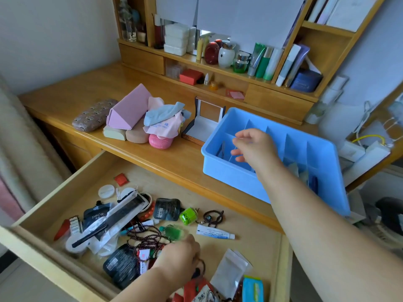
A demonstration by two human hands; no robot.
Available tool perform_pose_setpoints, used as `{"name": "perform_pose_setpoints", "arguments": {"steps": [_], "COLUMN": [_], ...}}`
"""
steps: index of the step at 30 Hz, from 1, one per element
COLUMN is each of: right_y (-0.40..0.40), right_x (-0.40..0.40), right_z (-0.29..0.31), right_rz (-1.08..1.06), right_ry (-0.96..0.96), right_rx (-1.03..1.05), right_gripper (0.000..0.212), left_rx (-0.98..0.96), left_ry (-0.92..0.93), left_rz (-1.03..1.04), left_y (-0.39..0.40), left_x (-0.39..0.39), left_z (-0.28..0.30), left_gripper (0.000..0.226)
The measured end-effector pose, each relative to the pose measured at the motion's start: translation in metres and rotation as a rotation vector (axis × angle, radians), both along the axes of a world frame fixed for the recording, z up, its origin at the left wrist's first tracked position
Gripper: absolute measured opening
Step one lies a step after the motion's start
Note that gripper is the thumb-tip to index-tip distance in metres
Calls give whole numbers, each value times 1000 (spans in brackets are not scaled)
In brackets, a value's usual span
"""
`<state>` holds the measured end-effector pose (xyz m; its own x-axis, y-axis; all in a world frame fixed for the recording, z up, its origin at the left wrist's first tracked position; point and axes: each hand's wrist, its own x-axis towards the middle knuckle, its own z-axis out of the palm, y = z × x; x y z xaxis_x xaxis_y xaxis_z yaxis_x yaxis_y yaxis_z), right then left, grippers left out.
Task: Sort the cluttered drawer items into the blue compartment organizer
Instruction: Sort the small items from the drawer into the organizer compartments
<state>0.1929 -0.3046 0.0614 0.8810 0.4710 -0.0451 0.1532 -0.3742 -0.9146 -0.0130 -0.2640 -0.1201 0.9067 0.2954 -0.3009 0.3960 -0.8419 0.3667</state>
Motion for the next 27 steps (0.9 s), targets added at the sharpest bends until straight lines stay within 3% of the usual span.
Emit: {"name": "perform_pose_setpoints", "arguments": {"steps": [2, 4, 7, 11, 13, 16, 19, 21, 23, 25, 27], "right_y": [-22, -46, -71, -77, -70, -49, -18, 3, 17, 20, 15], "right_x": [-19, -46, -80, -90, -80, -48, -13, 1, 9, 9, 8], "right_z": [-1, -10, -33, -41, -26, 7, 21, 14, 0, -11, -16], "right_rz": [67, 275, 532, 529, 417, 205, 59, 53, 162, 341, 424], "right_ry": [-272, -304, -99, 206, 202, -50, -229, -169, -137, -264, -388], "right_rx": [34, -52, -353, -203, -10, 243, 294, 168, -108, -457, -587], "right_gripper": [9, 12, 26, 20, 22, 41, 36, 30, 25, 8, 22], "left_rx": [-214, -481, -837, -996, -1008, -924, -764, -669, -617, -545, -445], "left_ry": [-259, -447, -650, -748, -751, -643, -502, -453, -443, -440, -409], "left_rz": [202, 364, 518, 541, 554, 637, 687, 705, 704, 682, 619], "left_y": [2, 1, -2, -6, -6, 3, 12, 18, 22, 24, 25], "left_x": [-5, -7, -7, -5, -8, -17, -30, -38, -41, -42, -41], "left_z": [14, 36, 67, 82, 79, 60, 35, 21, 12, 5, -1], "left_gripper": [7, 14, 8, 6, 7, 10, 16, 19, 21, 22, 23]}}
